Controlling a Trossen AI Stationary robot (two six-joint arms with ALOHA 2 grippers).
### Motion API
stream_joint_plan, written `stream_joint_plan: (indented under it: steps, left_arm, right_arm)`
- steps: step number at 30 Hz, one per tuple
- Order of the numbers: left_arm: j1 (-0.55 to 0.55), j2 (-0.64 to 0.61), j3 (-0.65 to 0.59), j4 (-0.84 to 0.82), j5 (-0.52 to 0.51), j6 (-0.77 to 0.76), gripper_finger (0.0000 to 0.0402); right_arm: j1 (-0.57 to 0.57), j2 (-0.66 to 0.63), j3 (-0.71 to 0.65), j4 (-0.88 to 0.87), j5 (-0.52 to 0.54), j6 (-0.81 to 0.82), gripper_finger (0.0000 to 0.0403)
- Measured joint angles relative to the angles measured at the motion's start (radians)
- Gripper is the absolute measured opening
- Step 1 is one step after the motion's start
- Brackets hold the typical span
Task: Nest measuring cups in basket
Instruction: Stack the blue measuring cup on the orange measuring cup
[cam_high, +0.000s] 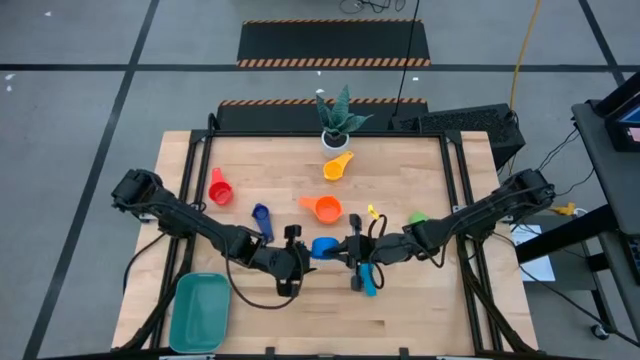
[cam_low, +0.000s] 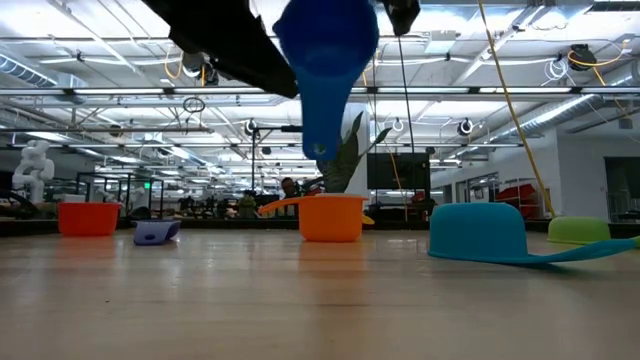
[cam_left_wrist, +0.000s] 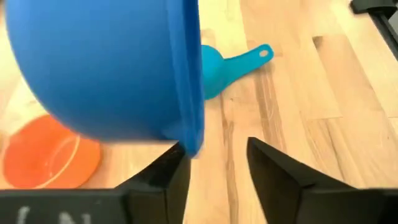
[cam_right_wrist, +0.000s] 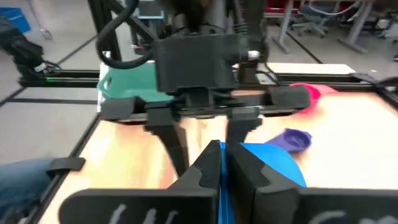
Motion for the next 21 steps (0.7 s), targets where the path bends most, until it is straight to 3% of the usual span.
stream_joint_plan:
  steps: [5, 9, 13, 21]
  left_arm:
    - [-0.019, -0.052, 0.001, -0.072, -0.060, -0.025, 0.0193]
    - [-0.042, -0.087, 0.000, -0.095, -0.109, -0.041, 0.0193]
    - [-0.078, -0.102, 0.000, -0.050, -0.148, 0.017, 0.0185]
    - [-0.131, -0.100, 0.000, 0.084, -0.185, 0.180, 0.0203]
  right_arm:
    - [0.034, -0.080, -0.001, -0.109, 0.062, 0.014, 0.0001]
    - [0.083, -0.151, -0.069, -0.047, 0.160, -0.018, 0.0001]
    - [0.092, -0.217, -0.207, 0.161, 0.177, -0.018, 0.0001]
    - [0.048, -0.263, -0.486, 0.762, 0.068, 0.031, 0.0000]
